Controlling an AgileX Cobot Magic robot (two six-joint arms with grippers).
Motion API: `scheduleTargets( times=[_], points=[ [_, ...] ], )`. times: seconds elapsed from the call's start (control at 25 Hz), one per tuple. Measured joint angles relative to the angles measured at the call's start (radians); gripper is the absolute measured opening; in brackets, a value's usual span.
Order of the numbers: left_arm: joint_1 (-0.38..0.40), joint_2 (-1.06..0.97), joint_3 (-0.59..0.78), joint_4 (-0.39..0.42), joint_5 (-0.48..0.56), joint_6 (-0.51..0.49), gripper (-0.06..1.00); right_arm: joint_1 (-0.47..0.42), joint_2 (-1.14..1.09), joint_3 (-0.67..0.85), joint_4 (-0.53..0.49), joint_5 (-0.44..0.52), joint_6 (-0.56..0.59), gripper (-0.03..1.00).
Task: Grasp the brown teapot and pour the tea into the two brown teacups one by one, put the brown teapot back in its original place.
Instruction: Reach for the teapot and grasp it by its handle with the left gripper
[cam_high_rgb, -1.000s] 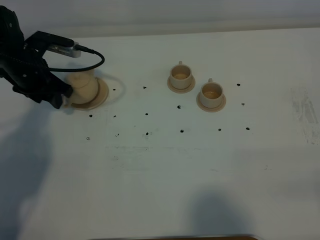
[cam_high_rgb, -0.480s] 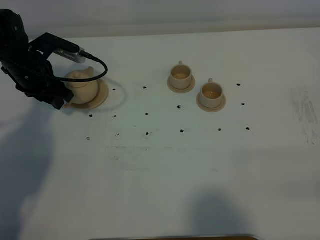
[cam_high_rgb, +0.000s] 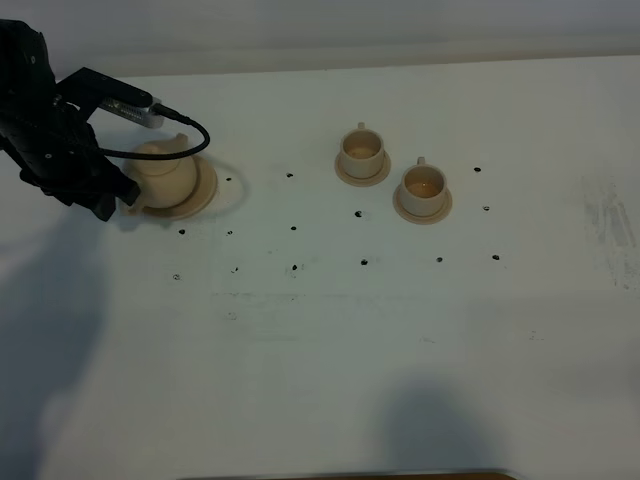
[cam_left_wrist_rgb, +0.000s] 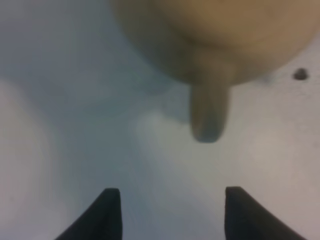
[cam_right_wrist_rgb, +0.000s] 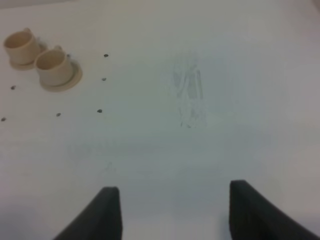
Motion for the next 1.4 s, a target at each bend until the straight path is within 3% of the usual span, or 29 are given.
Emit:
scheduleTargets(
  times=[0.48,1.0,1.4],
  points=[
    [-0.039,0.000,-0.010,0.005,-0.007,-0.060,0.44,0.000,0.000,0.000,0.000,0.000,0.000,0.49],
    [-0.038,0.004,-0.010,-0.114,-0.026,0.163,0.44,0.000,0.000,0.000,0.000,0.000,0.000,0.49],
    [-0.023,0.013,-0.010,-0.118,-0.008,0.259,0.44,0.000,0.000,0.000,0.000,0.000,0.000,0.49]
  ],
)
